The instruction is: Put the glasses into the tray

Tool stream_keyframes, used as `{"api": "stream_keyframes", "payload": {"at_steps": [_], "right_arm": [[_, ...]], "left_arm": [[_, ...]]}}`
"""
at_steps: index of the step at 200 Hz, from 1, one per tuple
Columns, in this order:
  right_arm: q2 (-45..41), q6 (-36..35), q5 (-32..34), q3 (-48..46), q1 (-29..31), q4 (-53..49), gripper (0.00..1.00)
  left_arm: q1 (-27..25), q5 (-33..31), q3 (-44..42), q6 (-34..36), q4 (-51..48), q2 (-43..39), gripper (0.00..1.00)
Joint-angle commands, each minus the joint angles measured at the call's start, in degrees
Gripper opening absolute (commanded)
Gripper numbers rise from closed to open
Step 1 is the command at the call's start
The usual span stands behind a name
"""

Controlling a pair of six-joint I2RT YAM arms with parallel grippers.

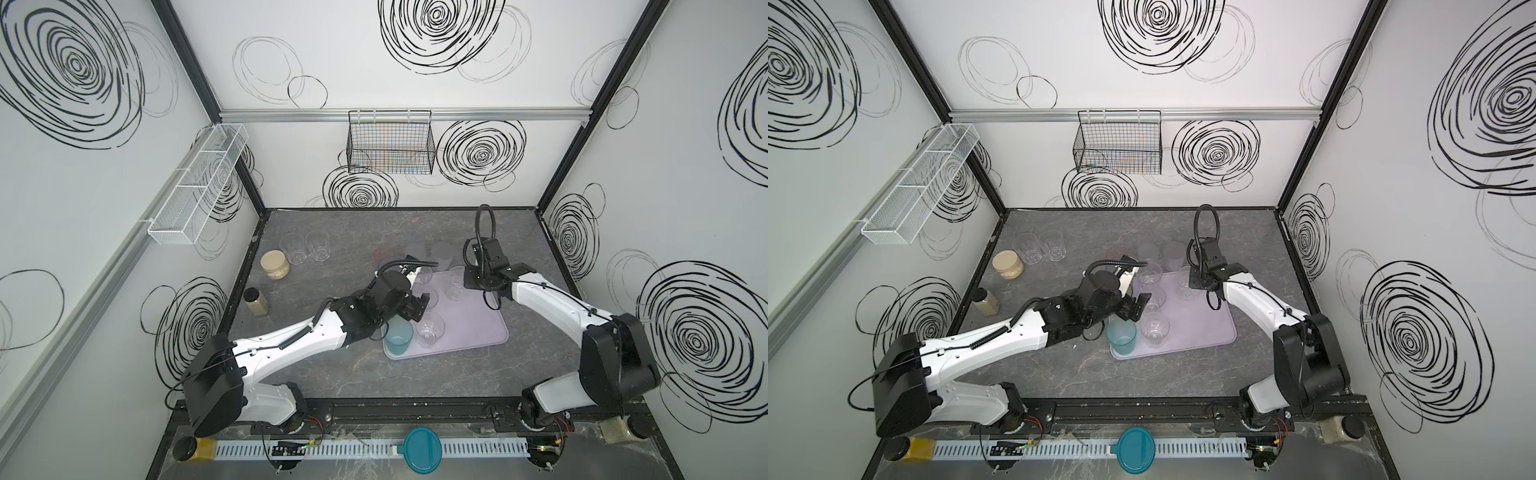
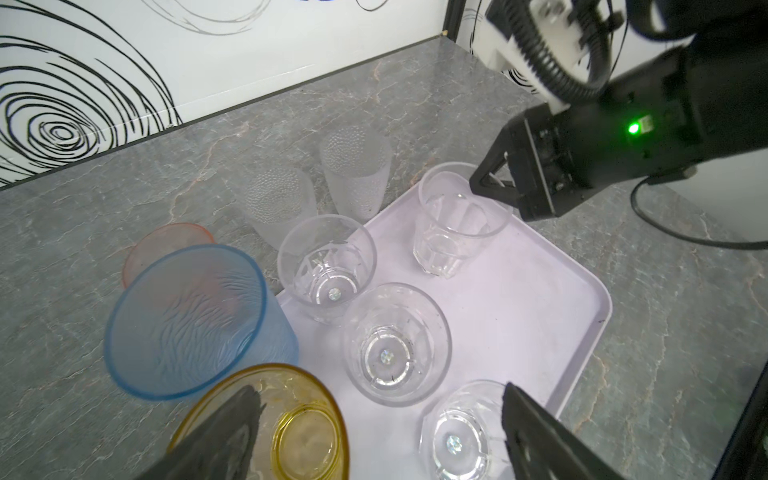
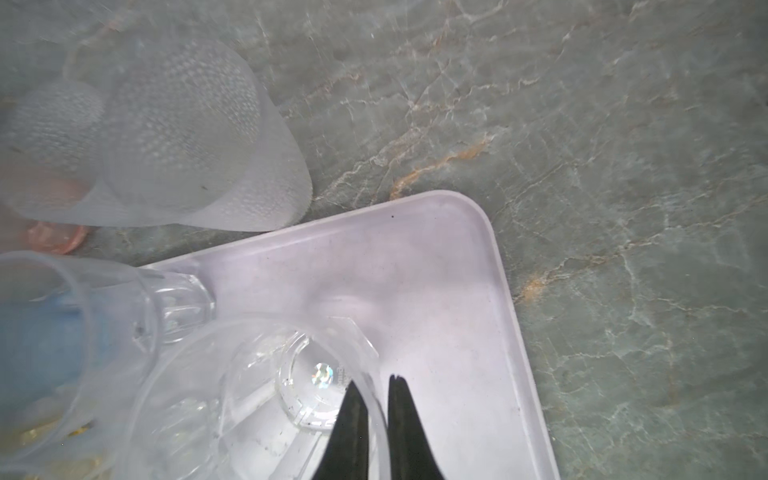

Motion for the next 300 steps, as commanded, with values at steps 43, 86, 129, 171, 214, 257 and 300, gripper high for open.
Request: {"api": "stream_keyframes", "payload": {"at_steps": [43,86,129,171,214,257,300], "right_arm": [[7.41,1.41,2.01,6.47,1.00,1.59,0.08],[11.51,1.24,1.99,9.28,1.28,2.82,0.08],[13.06,1.16,2.57,11.06,2.29,2.77,0.08],[11.28,1.24,1.42,10.93,2.42,1.66,0.18],[7.55,0.72,-0.29,12.20,3.13,-1.47,0.37],[2.48,0.45,-0.19,13.01,4.14,-4.66,0.45],[-1.66,2.06,-1.31,10.80,6.50,-4.17,0.46]], "left_arm": [[4.23,0.06,-3.41,-2.16,2.51,-5.44,0.94],[7.28,1.07,-4.53,-3.03,2.21,-7.17,0.93],[8.74,1.96,-5.32,-3.84,2.00,-8.36,0.92],[13.17,4.36,-5.66,-5.20,1.24,-9.58,0.91],[22.77,8.63,-3.85,-5.85,-1.74,-9.87,0.90],[36.27,14.44,-2.77,-8.81,-1.98,-6.74,0.88],[46.76,18.12,2.34,-12.51,0.38,1.90,0.86]]}}
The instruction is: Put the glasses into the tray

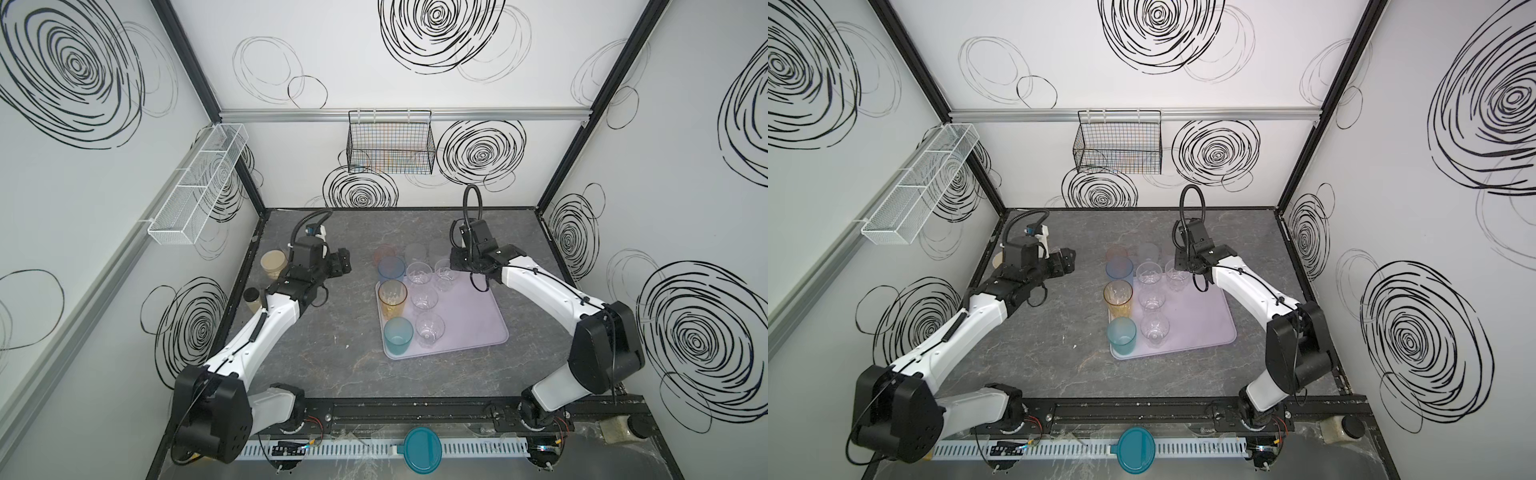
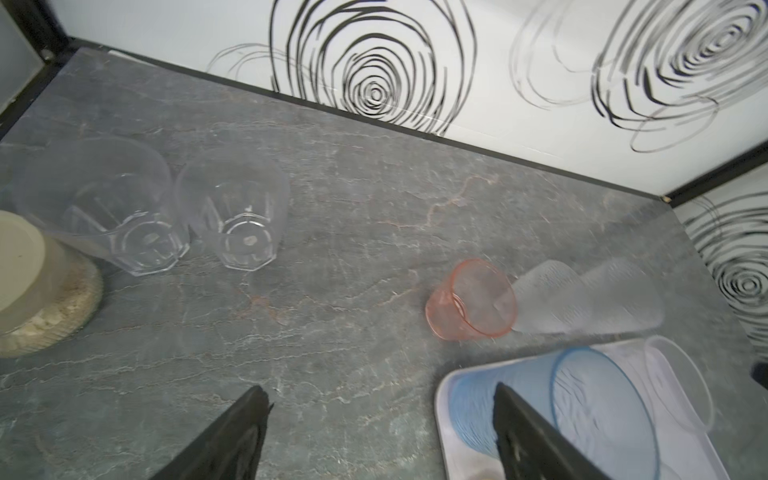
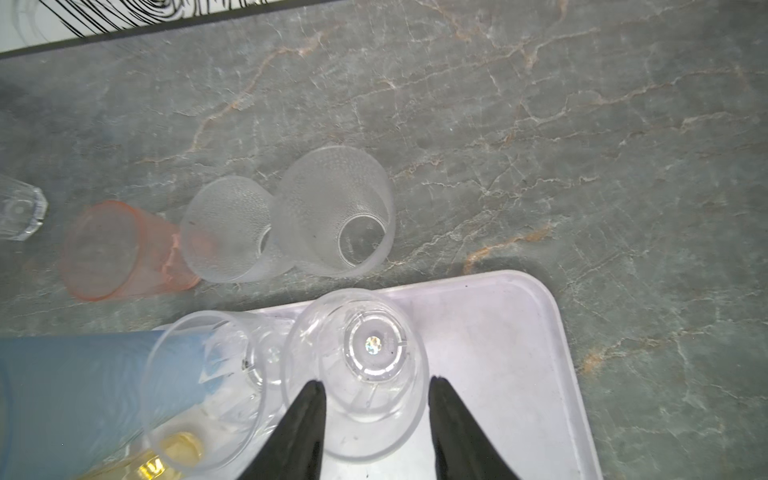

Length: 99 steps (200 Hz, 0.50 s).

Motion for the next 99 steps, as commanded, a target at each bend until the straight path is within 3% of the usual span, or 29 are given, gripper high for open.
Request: {"api": "stream_keyframes", "payload": {"at_steps": [1,58,99], "right_arm": [[-2.68,1.50,-0.59,-0.92,1.41,-1.32,0.46],[-6.97,2.02,-1.28,-6.23,3.70,1.94,0.47],[-8.07,0.79,-1.18,-7.73,3.55,3.06,0.47]], "left_arm": [[4.18,3.62,4.10,-3.67,2.46,4.29,0.85],[9.27,-0.47,11.67,-4.46,1.81,16.15,0.75],[9.31,-1.36,15.74,-5.23,0.91,22.41,0.65]]}}
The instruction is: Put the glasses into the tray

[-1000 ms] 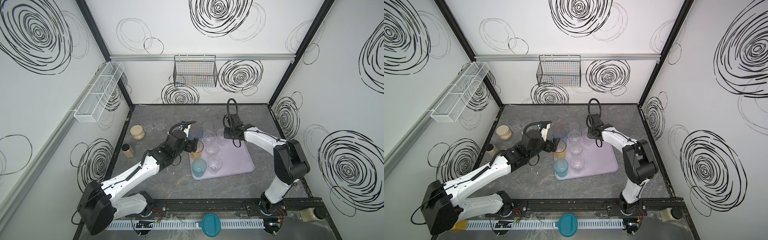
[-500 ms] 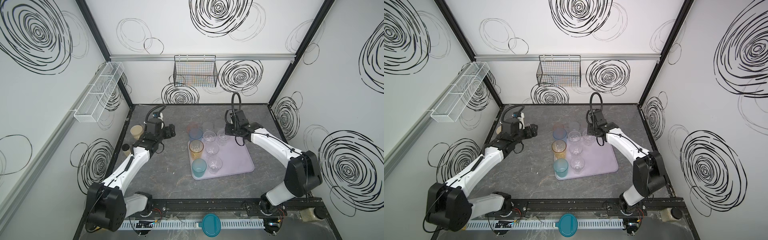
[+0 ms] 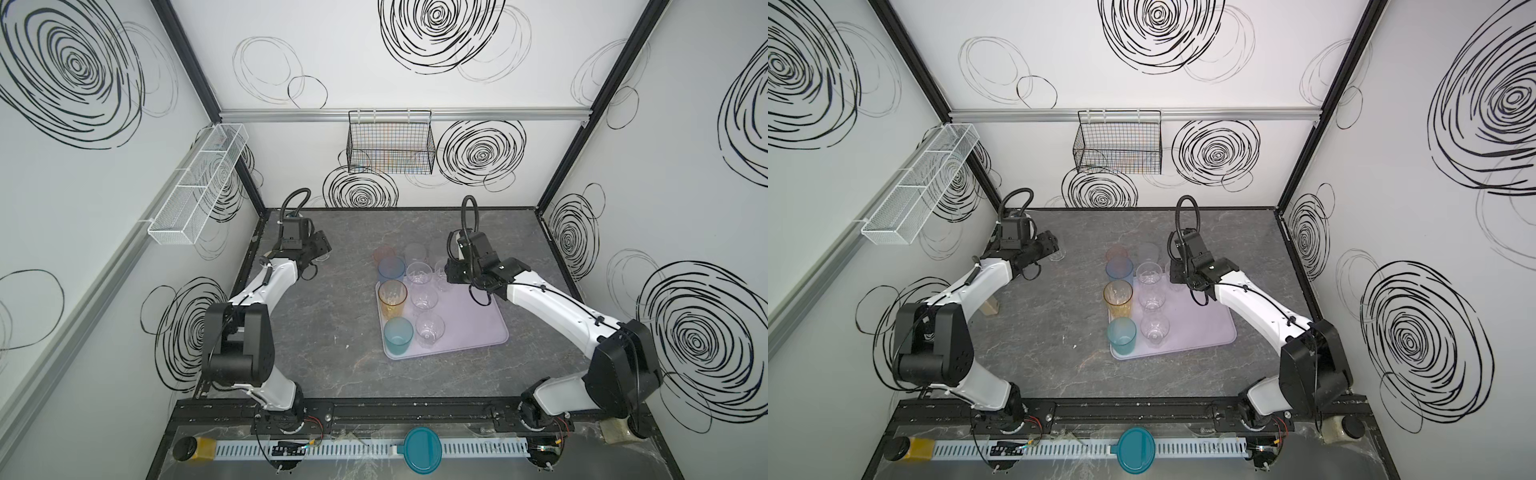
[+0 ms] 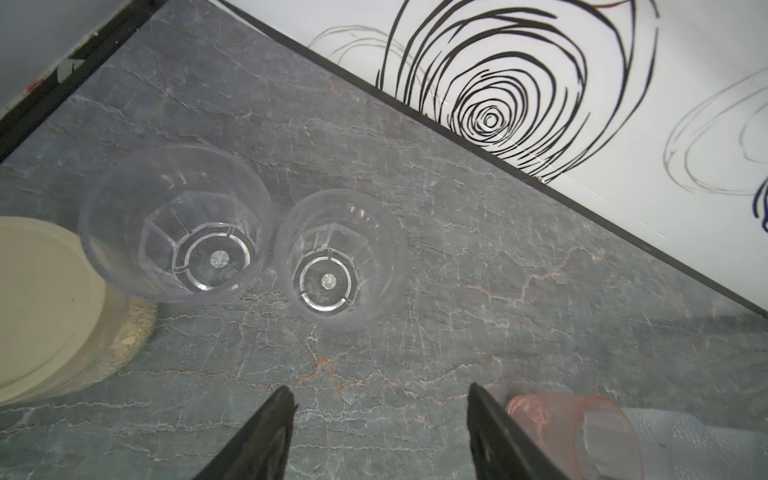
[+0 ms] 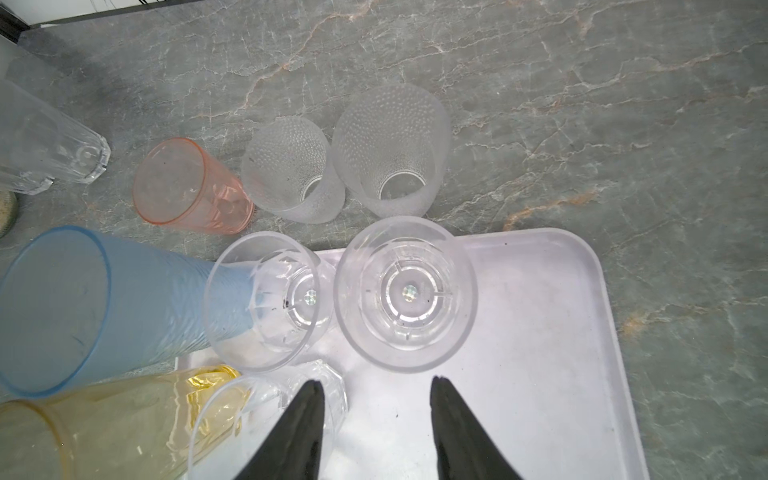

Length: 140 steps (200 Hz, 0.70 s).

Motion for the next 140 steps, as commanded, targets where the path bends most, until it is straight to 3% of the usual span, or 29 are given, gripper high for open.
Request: {"api": "stream_keyframes", "payload": {"at_steps": [1,58,140], "right_arm": [[-1.89,-0.37,0.29,-0.85,-0.11,2.27,0.47],[-2.08,-0.46,-0.21,-2.56,-0.32,3.65,0.47],[-1.65,-1.16,0.67,-3.36,-0.47,3.62,0.48]], "left_arm": [[0.13,-1.56,2.89,-1.05,0.40,2.31,0.65],[-0.60,-9.92,5.51,-0.55,-2.79,5.20,0.65],[0.18,-11.32,10.82,-1.70,-3.54,12.29,0.67]]}}
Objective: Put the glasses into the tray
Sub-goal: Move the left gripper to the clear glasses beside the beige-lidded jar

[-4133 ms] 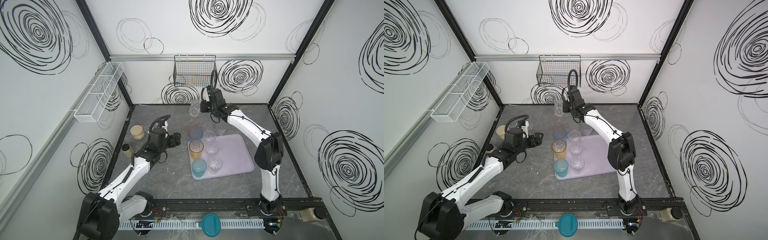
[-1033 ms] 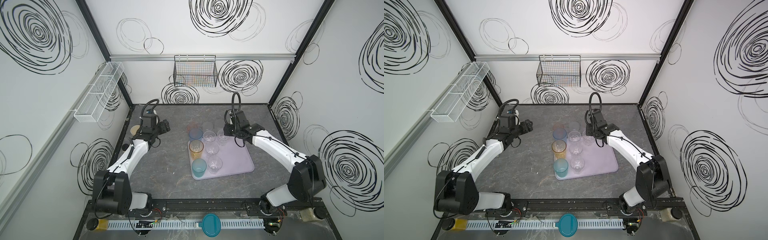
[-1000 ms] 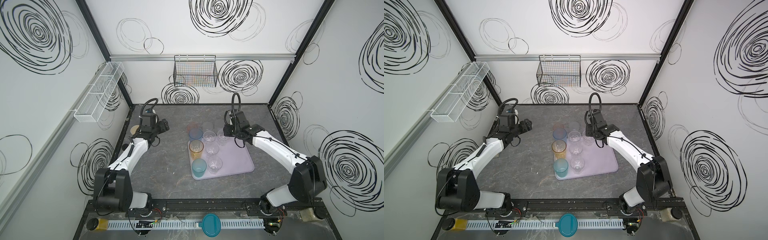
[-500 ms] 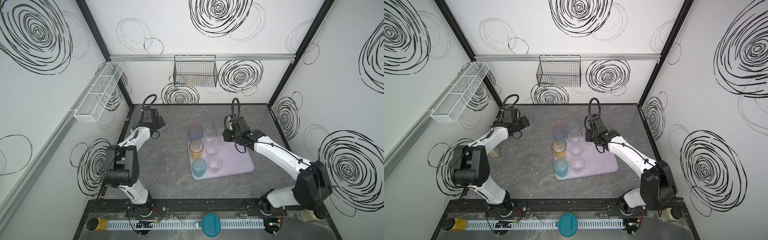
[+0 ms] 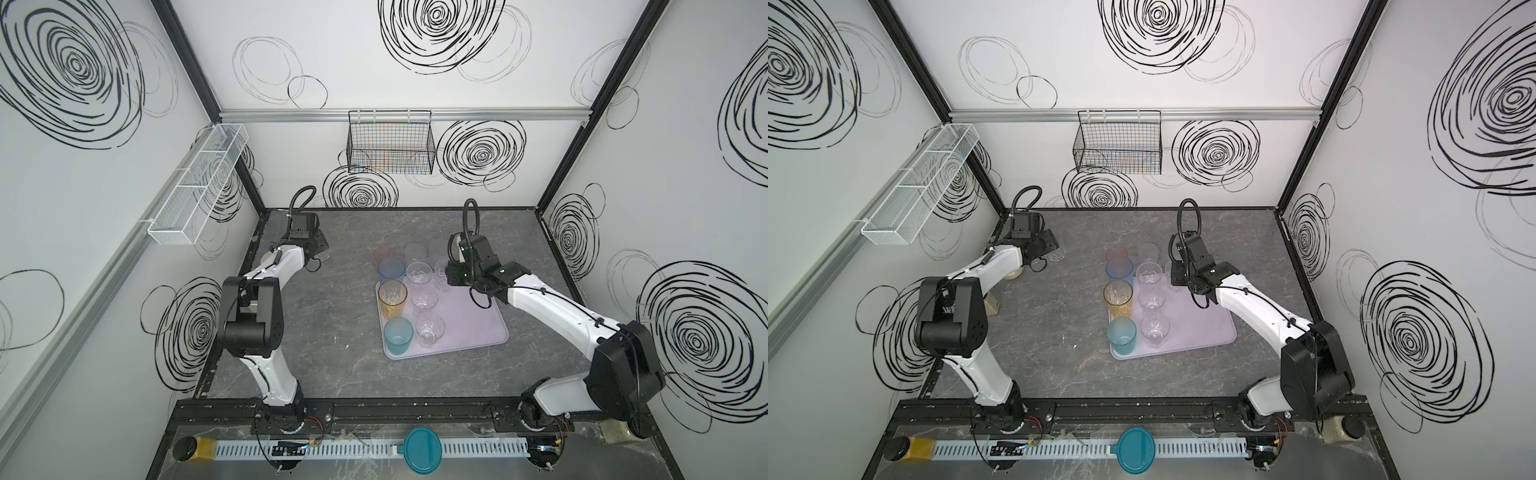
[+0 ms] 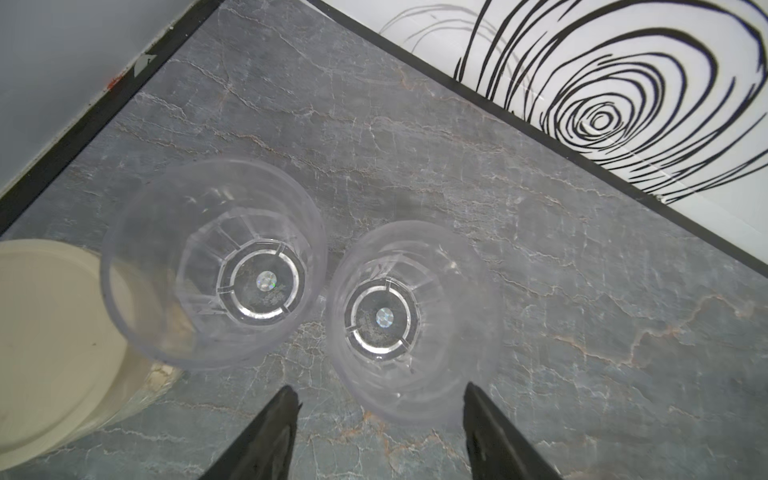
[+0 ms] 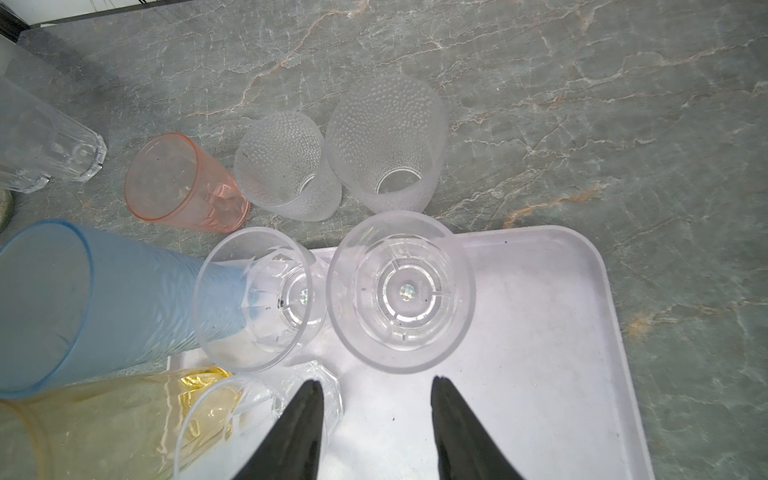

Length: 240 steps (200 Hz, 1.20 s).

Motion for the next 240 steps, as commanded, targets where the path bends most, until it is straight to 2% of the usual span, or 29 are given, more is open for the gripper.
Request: {"api": "stream_keyframes", "payload": {"at_steps": [1,58,106,131,206,240], "right_arm": [[-1.01,-0.68,0.85,-0.89,-0.32,0.96,0.48],[-0.83,-0.85,1.30,-1.70,-0.31,1.30,0.48],[-0.48,-1.34,2.34,-1.47,-0.32,0.27,0.48],[-1.04,-1.30,2.51,-2.00,-0.33,0.53,0.48],[-0.63,-1.56,2.26,-1.16,-0.38,-0.17,0.48],[-1.44,-1.21,2.42,-1.48,-0.32,-0.33,0.48]], "left_arm": [[0.47,-1.51,2.58,-0.95,-0.02,1.69,0.67],[0.74,-3.26,2.60,-0.86,1.02,4.77,0.63],[0.75,-3.35,1.46,-0.95,2.08,5.82,0.51],[0.39,-4.13,0.77,0.04,2.75,6.20,0.40],[0.12,-3.41,0.83,0.60,2.43,4.68,0.32],[0.21,-2.08,-0.34,0.61,2.78,3.37,0.15]]}}
